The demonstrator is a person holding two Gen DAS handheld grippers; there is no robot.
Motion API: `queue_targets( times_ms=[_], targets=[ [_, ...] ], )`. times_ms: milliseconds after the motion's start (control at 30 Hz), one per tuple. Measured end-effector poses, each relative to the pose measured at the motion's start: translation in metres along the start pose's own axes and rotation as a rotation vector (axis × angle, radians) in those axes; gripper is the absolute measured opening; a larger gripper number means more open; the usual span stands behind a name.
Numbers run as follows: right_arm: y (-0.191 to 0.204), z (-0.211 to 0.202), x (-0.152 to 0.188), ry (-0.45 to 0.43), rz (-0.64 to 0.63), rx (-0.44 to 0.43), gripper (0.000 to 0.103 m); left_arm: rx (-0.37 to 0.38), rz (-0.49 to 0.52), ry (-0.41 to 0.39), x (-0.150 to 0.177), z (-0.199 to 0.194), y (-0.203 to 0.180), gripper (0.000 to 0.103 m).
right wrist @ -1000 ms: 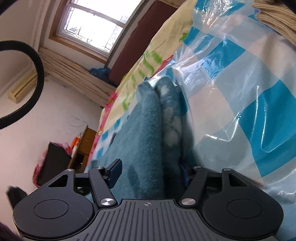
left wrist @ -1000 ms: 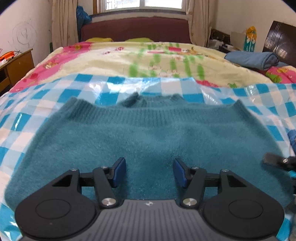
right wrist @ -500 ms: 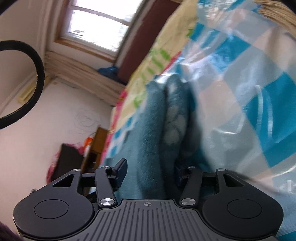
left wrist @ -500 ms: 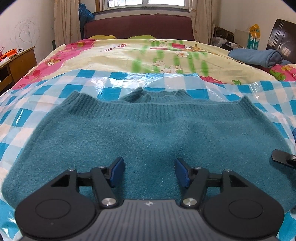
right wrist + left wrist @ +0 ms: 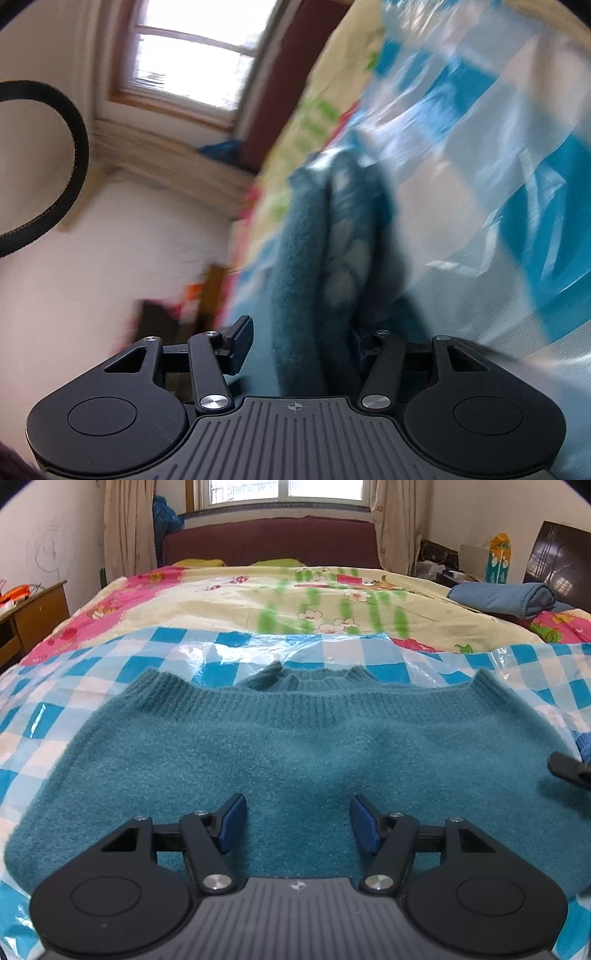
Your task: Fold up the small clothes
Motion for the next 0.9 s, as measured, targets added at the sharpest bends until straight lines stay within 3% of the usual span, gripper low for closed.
queue_targets(
  times_ms=[67, 100, 167, 267, 333, 367, 400, 533, 600, 667, 800, 900],
  targets=[
    [-0.008, 0.007, -0.001, 0.026, 0.025, 0.063, 0.049, 0.004, -0.002, -0.009, 0.000, 0.000, 0.000, 0.066],
    [-0.008, 0.010, 0.000, 0.040, 0.003, 0.111, 0.040, 0.005, -0.002, -0.016, -0.001, 0.000, 0.001, 0.066],
    [0.002, 0.015, 0.005, 0.054, -0.092, 0.165, 0.044, 0.009, 0.005, -0.027, -0.003, 0.000, 0.000, 0.066],
    [0.010, 0.019, 0.010, 0.074, -0.157, 0.165, 0.049, 0.014, 0.029, -0.042, -0.004, 0.002, 0.002, 0.067],
    [0.002, 0.015, 0.006, 0.067, -0.083, 0.135, 0.044, 0.022, 0.035, -0.058, -0.004, 0.002, 0.006, 0.067],
    [-0.004, 0.013, 0.004, 0.065, -0.032, 0.123, 0.034, 0.025, 0.033, -0.075, -0.005, 0.000, 0.008, 0.067],
    [-0.008, 0.010, 0.003, 0.064, 0.025, 0.102, 0.030, 0.024, 0.029, -0.102, -0.006, -0.002, 0.009, 0.067],
    [0.003, -0.001, 0.007, 0.052, 0.053, 0.093, 0.027, 0.021, 0.039, -0.213, -0.009, -0.010, 0.015, 0.066],
    [0.013, -0.004, 0.008, 0.043, 0.049, 0.110, 0.027, 0.044, 0.053, -0.195, -0.003, -0.001, 0.014, 0.066],
    [0.023, -0.008, 0.008, 0.029, 0.065, 0.117, 0.026, 0.073, 0.058, -0.127, 0.010, 0.015, 0.011, 0.064],
    [0.051, -0.022, 0.006, -0.001, 0.033, 0.161, 0.026, 0.094, 0.069, -0.168, 0.031, 0.010, -0.008, 0.062],
    [0.072, -0.035, 0.000, -0.020, -0.001, 0.218, 0.026, 0.175, 0.049, -0.171, 0.040, 0.000, -0.014, 0.061]
  ],
)
Point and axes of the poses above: each gripper's, at about its wrist camera, not at the fingertips, and z roughly the way its jaws point, y to its left, x to its underside, the point moved 1 cm from there along z, roughly the way its jaws point, and after that the axes turned 3 degrees about x, right-handed, at the moved point
